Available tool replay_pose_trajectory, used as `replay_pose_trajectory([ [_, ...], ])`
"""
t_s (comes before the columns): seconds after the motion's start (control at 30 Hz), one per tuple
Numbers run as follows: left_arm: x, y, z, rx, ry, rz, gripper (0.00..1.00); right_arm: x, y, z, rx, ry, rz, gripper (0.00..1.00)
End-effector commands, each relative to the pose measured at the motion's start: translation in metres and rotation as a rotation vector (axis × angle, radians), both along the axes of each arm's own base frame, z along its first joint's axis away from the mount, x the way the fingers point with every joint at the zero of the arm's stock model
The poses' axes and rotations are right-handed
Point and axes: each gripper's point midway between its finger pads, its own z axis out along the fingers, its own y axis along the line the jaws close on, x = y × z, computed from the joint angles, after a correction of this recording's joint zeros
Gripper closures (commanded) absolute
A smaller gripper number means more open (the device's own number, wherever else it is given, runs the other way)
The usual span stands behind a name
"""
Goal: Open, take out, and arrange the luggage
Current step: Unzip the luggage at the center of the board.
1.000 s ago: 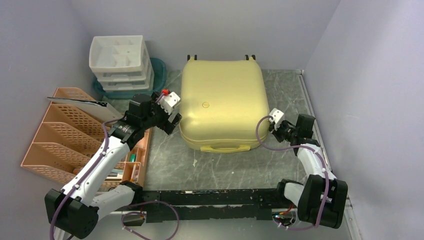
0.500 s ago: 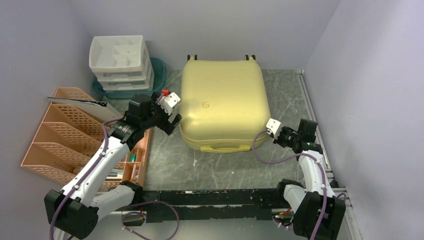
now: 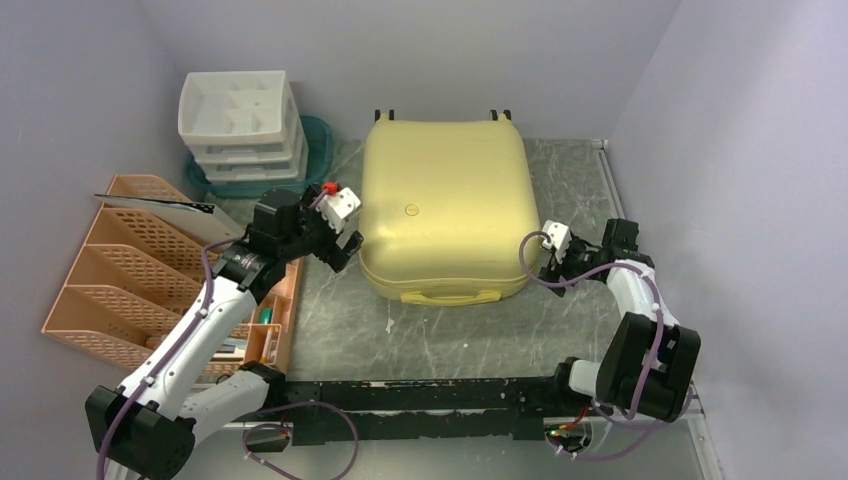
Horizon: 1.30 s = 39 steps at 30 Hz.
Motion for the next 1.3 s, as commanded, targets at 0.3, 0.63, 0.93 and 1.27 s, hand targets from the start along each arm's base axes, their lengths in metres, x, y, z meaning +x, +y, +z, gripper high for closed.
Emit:
replay_pose_trajectory([
  [0.3, -0.002, -0.005, 0.005, -0.024, -0.029, -0.024, 0.01, 0.018, 0.009, 0.051, 0.08, -0.51, -0.121, 0.2],
  [0.63, -0.004, -0.004, 0.005, -0.027, -0.034, -0.023, 0.01, 0.035, 0.0, 0.047, 0.102, -0.448, -0.167, 0.33],
  [0.93, -0.004, -0.002, 0.004, -0.027, -0.04, -0.015, 0.01, 0.028, 0.017, 0.057, 0.162, -0.546, -0.096, 0.33],
  [1.27, -0.007, -0.001, 0.003, -0.031, -0.05, -0.012, 0.01, 0.037, 0.009, 0.057, 0.161, -0.54, -0.146, 0.43],
])
